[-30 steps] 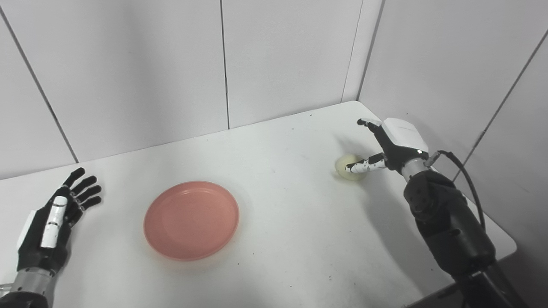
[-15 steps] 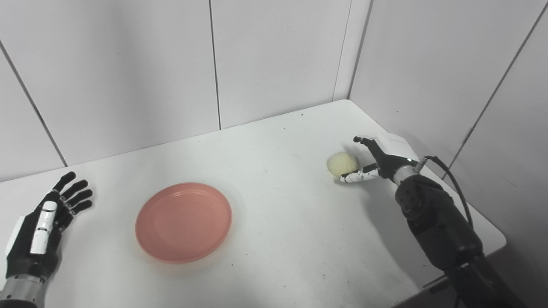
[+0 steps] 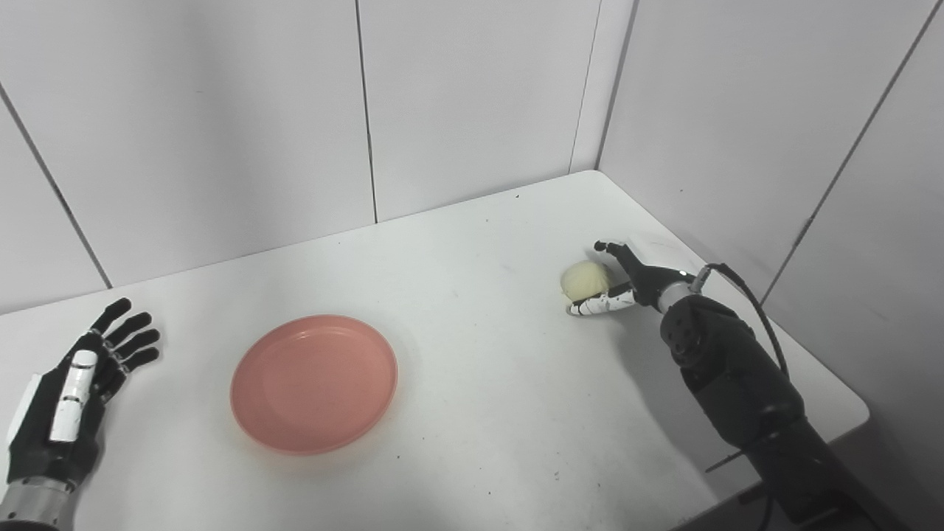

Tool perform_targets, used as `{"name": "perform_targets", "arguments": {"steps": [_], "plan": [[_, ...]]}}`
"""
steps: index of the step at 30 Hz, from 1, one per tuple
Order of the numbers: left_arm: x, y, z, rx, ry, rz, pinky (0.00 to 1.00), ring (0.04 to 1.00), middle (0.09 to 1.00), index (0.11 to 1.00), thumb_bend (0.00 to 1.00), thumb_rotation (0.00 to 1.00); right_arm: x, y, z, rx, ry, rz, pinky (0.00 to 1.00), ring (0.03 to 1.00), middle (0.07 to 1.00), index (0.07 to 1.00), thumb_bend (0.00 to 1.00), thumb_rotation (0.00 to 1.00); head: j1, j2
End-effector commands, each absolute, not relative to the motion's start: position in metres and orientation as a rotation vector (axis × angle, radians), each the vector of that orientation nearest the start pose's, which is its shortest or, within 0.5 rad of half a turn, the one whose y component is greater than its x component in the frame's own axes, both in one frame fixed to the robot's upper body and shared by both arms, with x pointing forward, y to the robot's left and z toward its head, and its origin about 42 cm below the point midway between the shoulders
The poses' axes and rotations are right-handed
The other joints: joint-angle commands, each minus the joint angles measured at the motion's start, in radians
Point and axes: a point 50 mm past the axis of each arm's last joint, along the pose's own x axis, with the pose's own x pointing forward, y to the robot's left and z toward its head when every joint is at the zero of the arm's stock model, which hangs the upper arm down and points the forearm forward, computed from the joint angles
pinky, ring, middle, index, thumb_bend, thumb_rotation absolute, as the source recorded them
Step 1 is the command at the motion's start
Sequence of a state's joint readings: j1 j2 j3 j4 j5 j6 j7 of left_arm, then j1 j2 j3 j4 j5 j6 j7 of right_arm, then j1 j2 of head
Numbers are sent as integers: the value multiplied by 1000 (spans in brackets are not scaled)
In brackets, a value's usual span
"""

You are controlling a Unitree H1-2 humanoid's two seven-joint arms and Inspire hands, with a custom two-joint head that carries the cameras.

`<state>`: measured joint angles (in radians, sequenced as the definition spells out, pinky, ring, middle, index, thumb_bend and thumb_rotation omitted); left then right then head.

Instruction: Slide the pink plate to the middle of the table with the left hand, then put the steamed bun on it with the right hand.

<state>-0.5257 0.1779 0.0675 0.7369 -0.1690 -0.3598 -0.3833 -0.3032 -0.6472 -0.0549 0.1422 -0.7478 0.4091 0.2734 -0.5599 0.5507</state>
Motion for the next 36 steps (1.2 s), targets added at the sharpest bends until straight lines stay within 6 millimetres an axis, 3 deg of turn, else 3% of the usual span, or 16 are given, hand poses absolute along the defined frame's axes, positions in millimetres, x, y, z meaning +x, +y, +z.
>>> {"name": "perform_targets", "arguments": {"steps": [1, 14, 18, 20, 24, 25, 27, 36], "plan": [[353, 274, 10, -37, 165, -277, 786, 815, 842, 853, 557, 909, 381, -454, 257, -1292, 269, -311, 730, 838, 875, 857, 967, 493, 2, 3], [352, 272, 14, -43, 167, -283, 795, 817, 845, 855, 552, 912, 390, -457, 256, -1289, 315, -275, 712, 811, 841, 834, 948, 403, 6, 9], [351, 272, 15, -38, 166, -285, 800, 823, 849, 858, 554, 918, 391, -459, 257, -1259, 326, -256, 679, 757, 802, 802, 927, 250, 7, 12], [351, 272, 16, -36, 167, -286, 800, 822, 848, 857, 555, 920, 392, -460, 257, -1260, 331, -249, 641, 713, 759, 769, 900, 187, 7, 12], [351, 272, 17, -37, 166, -285, 800, 822, 846, 854, 554, 920, 396, -463, 253, -1286, 357, -232, 471, 540, 602, 629, 813, 65, 8, 18], [351, 272, 17, -37, 166, -286, 799, 821, 845, 854, 554, 917, 398, -463, 252, -1287, 365, -230, 434, 501, 568, 547, 640, 104, 8, 18], [350, 272, 18, -39, 166, -286, 801, 822, 846, 855, 552, 914, 400, -462, 250, -1282, 386, -228, 385, 453, 471, 512, 544, 14, 8, 20], [350, 270, 19, -37, 165, -297, 805, 826, 848, 861, 554, 920, 405, -465, 244, -1271, 442, -206, 353, 426, 463, 520, 525, 0, 15, 20]]}}
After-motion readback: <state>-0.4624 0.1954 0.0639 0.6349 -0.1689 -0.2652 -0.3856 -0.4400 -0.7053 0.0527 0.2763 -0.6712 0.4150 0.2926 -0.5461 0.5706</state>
